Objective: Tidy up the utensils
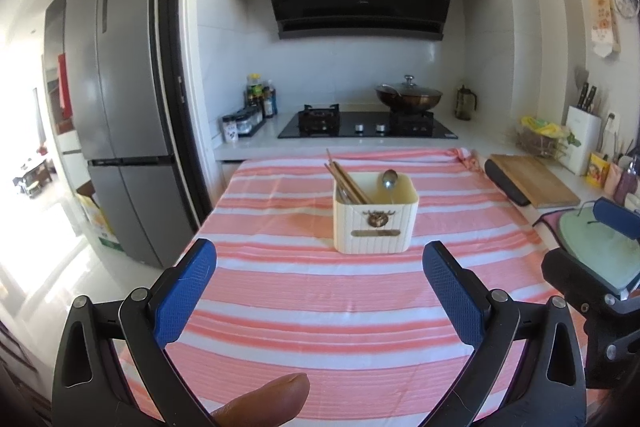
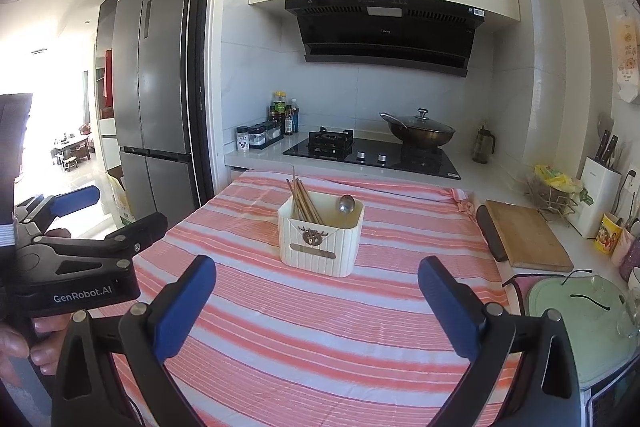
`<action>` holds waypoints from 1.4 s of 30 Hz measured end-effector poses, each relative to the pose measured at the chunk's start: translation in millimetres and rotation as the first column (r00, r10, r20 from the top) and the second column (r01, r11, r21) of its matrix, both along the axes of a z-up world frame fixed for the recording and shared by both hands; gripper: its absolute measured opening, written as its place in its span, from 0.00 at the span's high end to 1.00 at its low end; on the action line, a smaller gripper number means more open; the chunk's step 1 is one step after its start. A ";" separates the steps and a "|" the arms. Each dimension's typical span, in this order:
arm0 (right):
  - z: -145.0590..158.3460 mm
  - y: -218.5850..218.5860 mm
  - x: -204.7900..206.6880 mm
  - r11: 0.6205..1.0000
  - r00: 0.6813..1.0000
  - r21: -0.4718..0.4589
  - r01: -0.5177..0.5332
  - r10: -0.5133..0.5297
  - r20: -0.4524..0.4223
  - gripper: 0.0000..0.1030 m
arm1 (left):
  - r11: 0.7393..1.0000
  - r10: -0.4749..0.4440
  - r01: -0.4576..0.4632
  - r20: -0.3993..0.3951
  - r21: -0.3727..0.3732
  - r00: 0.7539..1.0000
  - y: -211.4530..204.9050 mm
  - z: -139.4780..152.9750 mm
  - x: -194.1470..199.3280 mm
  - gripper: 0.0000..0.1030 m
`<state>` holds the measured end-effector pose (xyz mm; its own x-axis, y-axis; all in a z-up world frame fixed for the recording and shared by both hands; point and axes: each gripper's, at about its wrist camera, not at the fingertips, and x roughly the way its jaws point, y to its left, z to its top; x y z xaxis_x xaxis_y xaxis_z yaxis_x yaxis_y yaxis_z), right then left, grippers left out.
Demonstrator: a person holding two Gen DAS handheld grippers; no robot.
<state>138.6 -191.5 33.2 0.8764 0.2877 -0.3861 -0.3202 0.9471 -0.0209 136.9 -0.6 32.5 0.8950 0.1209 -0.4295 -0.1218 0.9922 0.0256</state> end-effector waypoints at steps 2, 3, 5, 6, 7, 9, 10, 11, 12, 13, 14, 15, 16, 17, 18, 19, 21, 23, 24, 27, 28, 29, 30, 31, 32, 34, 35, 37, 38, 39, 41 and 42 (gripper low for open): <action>0.4 0.1 -0.4 1.000 1.000 -0.001 -0.002 0.002 -0.001 0.00 | 1.000 0.002 -0.002 0.001 0.005 1.000 -0.4 0.2 -0.9 0.00; 0.8 0.3 -1.5 1.000 1.000 0.000 -0.004 0.004 0.000 0.00 | 1.000 0.004 -0.004 0.001 0.009 1.000 -0.6 0.4 -1.4 0.00; 1.8 0.3 -2.9 1.000 1.000 -0.001 -0.005 0.005 0.004 0.00 | 1.000 0.009 -0.009 0.002 0.014 1.000 -0.6 1.0 -2.0 0.00; 2.2 0.1 -3.6 1.000 1.000 -0.001 -0.004 0.004 0.005 0.00 | 1.000 0.008 -0.008 0.003 0.013 1.000 0.0 1.3 -2.9 0.00; 2.5 0.4 -4.2 1.000 1.000 0.000 -0.004 0.004 0.006 0.00 | 1.000 0.006 -0.006 0.003 0.012 1.000 0.2 1.3 -2.7 0.00; 3.7 0.4 -5.3 1.000 1.000 0.002 -0.004 0.004 0.009 0.00 | 1.000 0.003 -0.003 0.003 0.007 1.000 0.5 1.5 -3.0 0.00; 4.2 0.5 -5.5 1.000 1.000 0.003 -0.004 0.004 0.011 0.00 | 1.000 0.002 -0.002 0.004 0.005 1.000 0.6 1.8 -3.4 0.00; 4.6 0.3 -5.8 1.000 1.000 0.004 -0.004 0.004 0.013 0.00 | 1.000 0.002 -0.002 0.005 0.005 1.000 0.6 2.0 -3.2 0.00; 5.1 0.8 -5.4 1.000 1.000 0.003 -0.004 0.004 0.014 0.00 | 1.000 0.003 -0.003 0.004 0.007 1.000 0.2 2.0 -3.0 0.00; 5.2 1.3 -5.1 1.000 1.000 0.002 -0.004 0.004 0.015 0.00 | 1.000 0.005 -0.005 0.004 0.009 1.000 -0.2 2.0 -3.3 0.00; 5.2 1.5 -4.9 1.000 1.000 0.000 -0.003 0.003 0.015 0.00 | 1.000 0.007 -0.007 0.006 0.011 1.000 -0.4 2.2 -3.5 0.00; 5.1 1.8 -4.5 1.000 1.000 -0.001 -0.003 0.003 0.015 0.00 | 1.000 0.009 -0.009 0.006 0.011 1.000 -0.6 2.1 -3.5 0.00; 4.9 1.9 -4.3 1.000 1.000 -0.001 -0.003 0.003 0.013 0.00 | 1.000 0.009 -0.009 0.006 0.012 1.000 -0.5 1.9 -3.5 0.00; 4.7 1.8 -4.7 1.000 1.000 -0.001 -0.004 0.004 0.013 0.00 | 1.000 0.011 -0.011 0.005 0.011 1.000 -0.4 1.9 -3.5 0.00; 4.5 2.0 -4.7 1.000 1.000 -0.001 -0.005 0.005 0.012 0.00 | 1.000 0.012 -0.012 0.005 0.010 1.000 0.1 2.2 -3.8 0.00; 4.4 2.5 -5.1 1.000 1.000 -0.003 -0.005 0.005 0.011 0.00 | 1.000 0.013 -0.013 0.006 0.009 1.000 0.3 2.3 -3.8 0.00; 4.4 2.9 -6.3 1.000 1.000 -0.004 -0.007 0.007 0.010 0.00 | 1.000 0.013 -0.013 0.005 0.008 1.000 0.9 2.2 -3.4 0.00; 4.8 2.9 -7.1 1.000 1.000 -0.003 -0.008 0.008 0.009 0.00 | 1.000 0.013 -0.013 0.004 0.004 1.000 1.6 2.2 -3.8 0.00; 4.8 2.9 -7.2 1.000 1.000 -0.003 -0.007 0.007 0.010 0.00 | 1.000 0.013 -0.013 0.003 0.000 1.000 1.9 2.4 -3.9 0.00; 5.0 3.2 -7.1 1.000 1.000 -0.004 -0.007 0.007 0.011 0.00 | 1.000 0.012 -0.012 0.002 -0.006 1.000 2.4 2.6 -3.8 0.00; 5.0 3.2 -7.2 1.000 1.000 -0.004 -0.006 0.006 0.011 0.00 | 1.000 0.012 -0.012 0.002 -0.007 1.000 2.3 2.8 -3.9 0.00; 5.0 3.0 -7.3 1.000 1.000 -0.004 -0.006 0.006 0.012 0.00 | 1.000 0.012 -0.012 0.002 -0.007 1.000 2.3 2.8 -4.0 0.00; 5.2 3.1 -7.7 1.000 1.000 -0.004 -0.005 0.005 0.012 0.00 | 1.000 0.012 -0.012 0.002 -0.007 1.000 2.2 2.8 -3.9 0.00; 5.7 3.2 -8.1 1.000 1.000 -0.006 -0.004 0.004 0.012 0.00 | 1.000 0.012 -0.012 0.003 -0.008 1.000 2.2 2.8 -3.9 0.00; 6.1 3.3 -8.2 1.000 1.000 -0.006 -0.002 0.002 0.013 0.00 | 1.000 0.011 -0.011 0.003 -0.009 1.000 2.9 3.3 -3.8 0.00; 6.5 3.3 -8.3 1.000 1.000 -0.007 -0.001 0.001 0.012 0.00 | 1.000 0.011 -0.011 0.003 -0.009 1.000 2.5 3.5 -3.5 0.00; 6.7 3.5 -8.2 1.000 1.000 -0.009 0.000 0.000 0.011 0.00 | 1.000 0.011 -0.011 0.003 -0.009 1.000 2.6 3.4 -3.6 0.00; 7.3 3.5 -8.3 1.000 1.000 -0.010 0.003 -0.003 0.010 0.00 | 1.000 0.011 -0.011 0.003 -0.010 1.000 2.3 3.4 -3.6 0.00; 7.3 3.4 -8.3 1.000 1.000 -0.010 0.003 -0.003 0.010 0.00 | 1.000 0.012 -0.012 0.003 -0.009 1.000 2.2 3.3 -3.6 0.00; 7.3 3.0 -8.6 1.000 1.000 -0.009 0.004 -0.003 0.009 0.00 | 1.000 0.012 -0.012 0.002 -0.009 1.000 2.1 3.3 -3.6 0.00; 7.3 3.0 -8.5 1.000 1.000 -0.011 0.003 -0.003 0.009 0.00 | 1.000 0.012 -0.011 0.003 -0.010 1.000 2.0 3.3 -3.7 0.00; 7.6 2.5 -7.7 1.000 1.000 -0.012 0.004 -0.004 0.009 0.00 | 1.000 0.011 -0.011 0.002 -0.010 1.000 1.5 3.5 -3.6 0.00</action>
<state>130.9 -188.9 40.8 0.8810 0.2794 -0.3817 -0.3158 0.9482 -0.0348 133.2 0.9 35.9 0.8945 0.1266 -0.4287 -0.1327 0.9910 0.0158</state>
